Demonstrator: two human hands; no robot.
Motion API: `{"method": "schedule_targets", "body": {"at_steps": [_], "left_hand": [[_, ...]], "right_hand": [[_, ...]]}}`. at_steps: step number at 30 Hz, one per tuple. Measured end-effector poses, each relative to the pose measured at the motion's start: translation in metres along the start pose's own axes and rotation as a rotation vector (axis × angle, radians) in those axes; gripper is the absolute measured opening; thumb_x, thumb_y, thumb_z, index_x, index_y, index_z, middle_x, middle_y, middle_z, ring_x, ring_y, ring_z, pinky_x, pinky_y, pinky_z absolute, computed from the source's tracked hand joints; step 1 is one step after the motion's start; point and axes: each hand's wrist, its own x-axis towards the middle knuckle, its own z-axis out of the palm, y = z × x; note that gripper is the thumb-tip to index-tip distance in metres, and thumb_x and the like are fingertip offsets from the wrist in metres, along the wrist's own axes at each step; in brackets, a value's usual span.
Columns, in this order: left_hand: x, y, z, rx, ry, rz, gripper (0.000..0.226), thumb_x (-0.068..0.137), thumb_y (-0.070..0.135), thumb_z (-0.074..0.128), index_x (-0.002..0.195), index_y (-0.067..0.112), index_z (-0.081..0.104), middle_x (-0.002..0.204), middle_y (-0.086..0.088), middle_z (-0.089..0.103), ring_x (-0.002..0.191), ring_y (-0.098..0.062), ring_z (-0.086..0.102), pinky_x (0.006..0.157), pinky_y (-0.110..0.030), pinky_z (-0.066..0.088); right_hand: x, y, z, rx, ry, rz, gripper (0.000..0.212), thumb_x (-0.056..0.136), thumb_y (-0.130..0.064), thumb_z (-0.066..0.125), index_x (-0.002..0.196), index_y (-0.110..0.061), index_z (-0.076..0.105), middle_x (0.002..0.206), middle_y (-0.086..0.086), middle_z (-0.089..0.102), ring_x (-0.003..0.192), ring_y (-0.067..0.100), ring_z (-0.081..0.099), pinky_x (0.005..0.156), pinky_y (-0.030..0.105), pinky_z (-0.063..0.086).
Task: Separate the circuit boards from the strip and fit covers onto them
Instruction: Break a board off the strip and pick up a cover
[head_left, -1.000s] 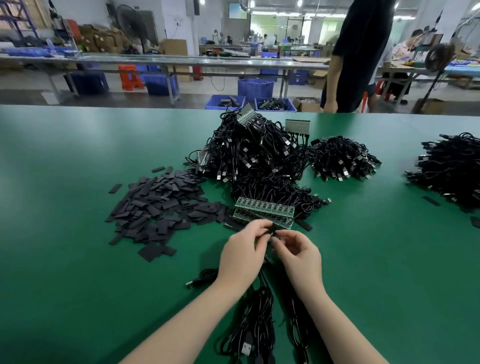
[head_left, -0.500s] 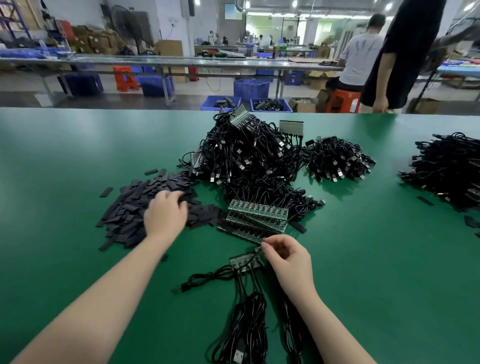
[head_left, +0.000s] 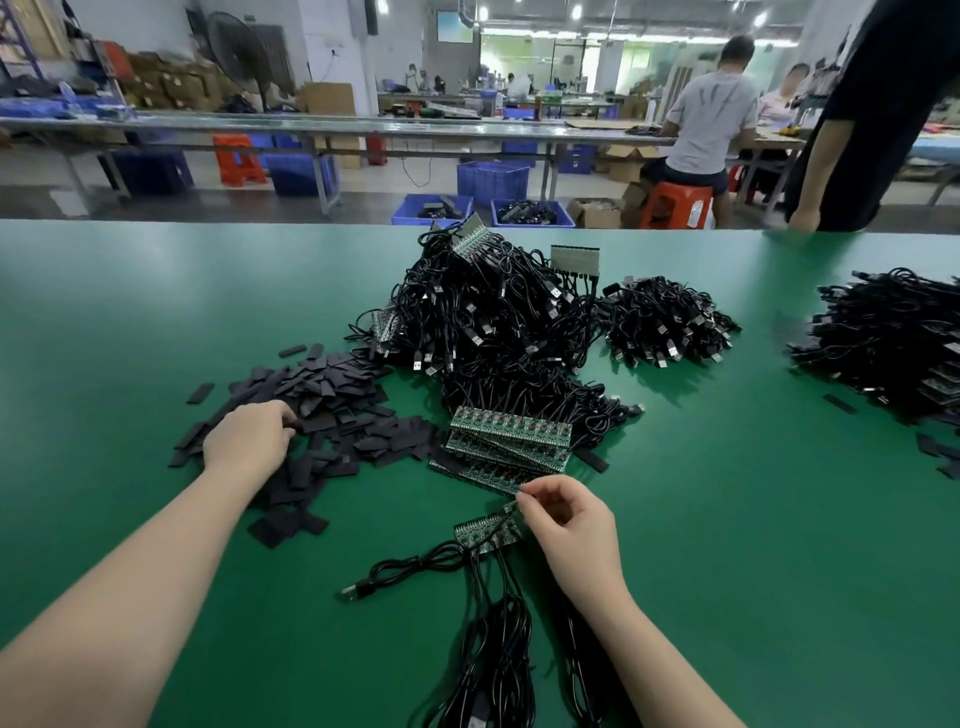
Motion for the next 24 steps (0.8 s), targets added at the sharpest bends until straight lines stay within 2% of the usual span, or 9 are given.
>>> {"method": "schedule_targets", "body": {"at_steps": [4, 10, 13, 18, 21, 24], "left_hand": [[0.000, 0.002, 0.002, 0.012, 0.029, -0.006, 0.019, 0.096, 0.025, 0.060, 0.113, 0.027, 0.067, 0.115, -0.002, 0.068, 0.105, -0.027, 0.061, 0.073, -0.035, 0.052], [0.000, 0.004, -0.001, 0.047, 0.044, -0.018, 0.017, 0.098, 0.029, 0.057, 0.107, 0.026, 0.071, 0.110, -0.001, 0.070, 0.099, -0.026, 0.063, 0.066, -0.031, 0.049], [-0.001, 0.006, -0.003, 0.038, 0.037, -0.053, 0.012, 0.095, 0.030, 0.063, 0.102, 0.027, 0.073, 0.106, 0.000, 0.070, 0.095, -0.025, 0.064, 0.062, -0.030, 0.045], [0.003, 0.009, 0.000, -0.129, 0.057, -0.129, 0.019, 0.092, 0.022, 0.066, 0.110, 0.027, 0.069, 0.109, 0.002, 0.070, 0.104, -0.025, 0.062, 0.069, -0.031, 0.048], [0.003, 0.011, 0.002, -0.080, 0.042, -0.116, 0.032, 0.093, 0.021, 0.062, 0.123, 0.029, 0.064, 0.119, -0.002, 0.065, 0.106, -0.028, 0.061, 0.071, -0.032, 0.049], [0.002, 0.010, 0.004, -0.013, -0.014, -0.101, 0.044, 0.094, 0.025, 0.052, 0.137, 0.031, 0.053, 0.135, -0.008, 0.049, 0.121, -0.032, 0.047, 0.089, -0.040, 0.046]], "right_hand": [[0.000, 0.000, 0.000, 0.001, -0.004, 0.000, 0.021, 0.086, -0.017, 0.074, 0.078, -0.037, 0.070, 0.072, -0.009, 0.068, 0.062, 0.003, 0.056, 0.060, 0.021, 0.050], [0.000, -0.001, 0.000, 0.000, -0.008, 0.008, 0.017, 0.087, -0.018, 0.073, 0.079, -0.032, 0.071, 0.072, -0.008, 0.067, 0.062, 0.004, 0.055, 0.061, 0.025, 0.051], [-0.001, -0.001, -0.001, 0.002, -0.011, 0.013, 0.017, 0.087, -0.017, 0.073, 0.078, -0.031, 0.071, 0.070, -0.008, 0.067, 0.061, 0.003, 0.054, 0.060, 0.022, 0.049], [0.000, -0.001, -0.001, 0.000, -0.009, 0.000, 0.017, 0.087, -0.015, 0.073, 0.079, -0.030, 0.071, 0.072, -0.009, 0.067, 0.061, 0.002, 0.054, 0.060, 0.017, 0.046], [0.000, -0.001, -0.001, -0.003, -0.009, -0.004, 0.016, 0.086, -0.015, 0.073, 0.079, -0.030, 0.071, 0.072, -0.007, 0.068, 0.061, 0.002, 0.054, 0.060, 0.018, 0.047], [0.000, 0.000, -0.001, -0.009, -0.009, -0.007, 0.017, 0.086, -0.016, 0.073, 0.079, -0.031, 0.071, 0.072, -0.007, 0.067, 0.061, 0.002, 0.054, 0.060, 0.018, 0.047]]}}
